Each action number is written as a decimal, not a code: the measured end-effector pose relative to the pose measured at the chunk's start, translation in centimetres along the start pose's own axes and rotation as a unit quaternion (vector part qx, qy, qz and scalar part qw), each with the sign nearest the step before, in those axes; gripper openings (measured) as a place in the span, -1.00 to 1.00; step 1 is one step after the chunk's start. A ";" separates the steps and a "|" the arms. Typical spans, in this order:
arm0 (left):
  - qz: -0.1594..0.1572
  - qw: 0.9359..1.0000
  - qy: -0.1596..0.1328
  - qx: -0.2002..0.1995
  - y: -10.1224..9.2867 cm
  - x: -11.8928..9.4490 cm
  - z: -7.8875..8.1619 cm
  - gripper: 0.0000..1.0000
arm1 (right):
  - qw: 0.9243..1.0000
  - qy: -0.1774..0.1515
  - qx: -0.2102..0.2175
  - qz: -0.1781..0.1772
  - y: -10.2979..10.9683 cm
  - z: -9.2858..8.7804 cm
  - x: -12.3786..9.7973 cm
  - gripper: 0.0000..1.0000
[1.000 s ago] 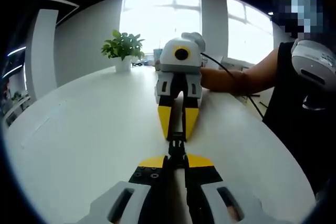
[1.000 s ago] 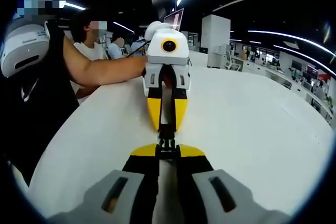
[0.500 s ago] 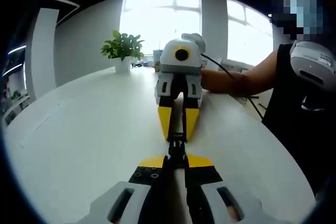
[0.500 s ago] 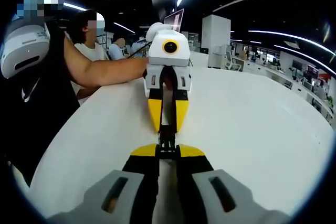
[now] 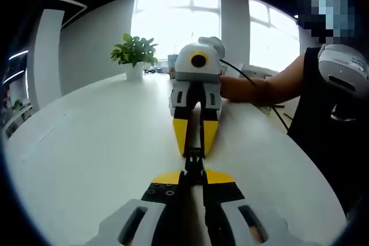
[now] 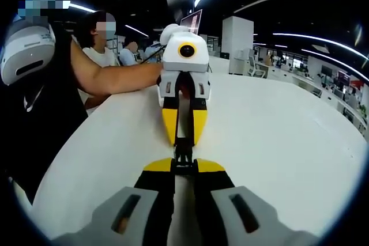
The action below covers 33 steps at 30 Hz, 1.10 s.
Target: Snap the two parts of the plastic buckle together until the buckle closes and remains connected.
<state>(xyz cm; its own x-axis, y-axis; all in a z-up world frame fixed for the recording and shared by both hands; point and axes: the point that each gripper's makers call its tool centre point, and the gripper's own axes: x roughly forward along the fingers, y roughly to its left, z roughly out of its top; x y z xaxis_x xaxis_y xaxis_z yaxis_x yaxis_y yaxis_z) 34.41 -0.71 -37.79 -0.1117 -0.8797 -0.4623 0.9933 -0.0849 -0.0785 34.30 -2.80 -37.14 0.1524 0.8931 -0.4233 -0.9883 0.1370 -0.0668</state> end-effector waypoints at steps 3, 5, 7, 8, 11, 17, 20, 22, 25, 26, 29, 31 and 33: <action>0.001 1.000 0.001 0.001 0.0 0.1 0.0 -0.78 | 1.000 0.000 0.000 0.001 0.0 0.0 0.1 -0.79; 0.001 1.000 0.001 0.002 0.0 0.1 0.0 -0.78 | 1.000 0.000 0.001 0.001 0.0 0.0 0.1 -0.79; 0.002 1.000 0.003 0.003 0.0 0.1 0.0 -0.78 | 1.000 0.000 0.000 0.001 0.0 0.0 0.1 -0.79; 0.002 1.000 0.003 0.004 0.0 0.1 0.0 -0.78 | 1.000 0.000 0.001 0.001 0.0 0.0 0.1 -0.79; 0.002 1.000 0.003 0.004 0.0 0.2 0.1 -0.78 | 1.000 -0.001 0.001 0.002 0.0 0.0 0.1 -0.79; 0.002 1.000 0.003 0.005 0.0 0.3 0.1 -0.79 | 1.000 -0.001 -0.001 0.002 0.0 -0.1 0.0 -0.80; 0.002 1.000 0.002 0.004 -0.1 0.4 0.1 -0.79 | 1.000 -0.003 -0.002 0.002 0.0 0.0 0.2 -0.80; 0.000 1.000 0.002 0.005 -0.2 0.5 0.2 -0.79 | 1.000 -0.003 -0.002 0.003 0.1 0.0 0.2 -0.80; 0.000 1.000 0.002 0.005 -0.1 0.5 0.2 -0.79 | 1.000 -0.003 -0.003 0.003 0.1 0.0 0.1 -0.80; 0.000 1.000 0.002 0.006 -0.1 0.5 0.2 -0.79 | 1.000 -0.003 -0.003 0.003 0.1 0.0 0.1 -0.80; 0.000 1.000 0.002 0.006 -0.1 0.5 0.2 -0.79 | 1.000 -0.003 -0.003 0.003 0.1 0.0 0.1 -0.80; 0.000 1.000 0.002 0.006 -0.1 0.5 0.2 -0.79 | 1.000 -0.003 -0.003 0.003 0.1 0.0 0.1 -0.80; 0.001 1.000 0.002 0.006 -0.1 0.5 0.2 -0.79 | 1.000 -0.003 -0.004 0.003 0.1 0.0 0.1 -0.80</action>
<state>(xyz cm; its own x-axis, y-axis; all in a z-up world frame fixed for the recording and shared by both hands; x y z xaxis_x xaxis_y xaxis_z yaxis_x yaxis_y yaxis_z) 34.27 -1.27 -37.84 -0.1105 -0.8778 -0.4661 0.9937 -0.0890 -0.0679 34.23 -2.68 -37.21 0.1466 0.8966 -0.4179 -0.9891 0.1283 -0.0717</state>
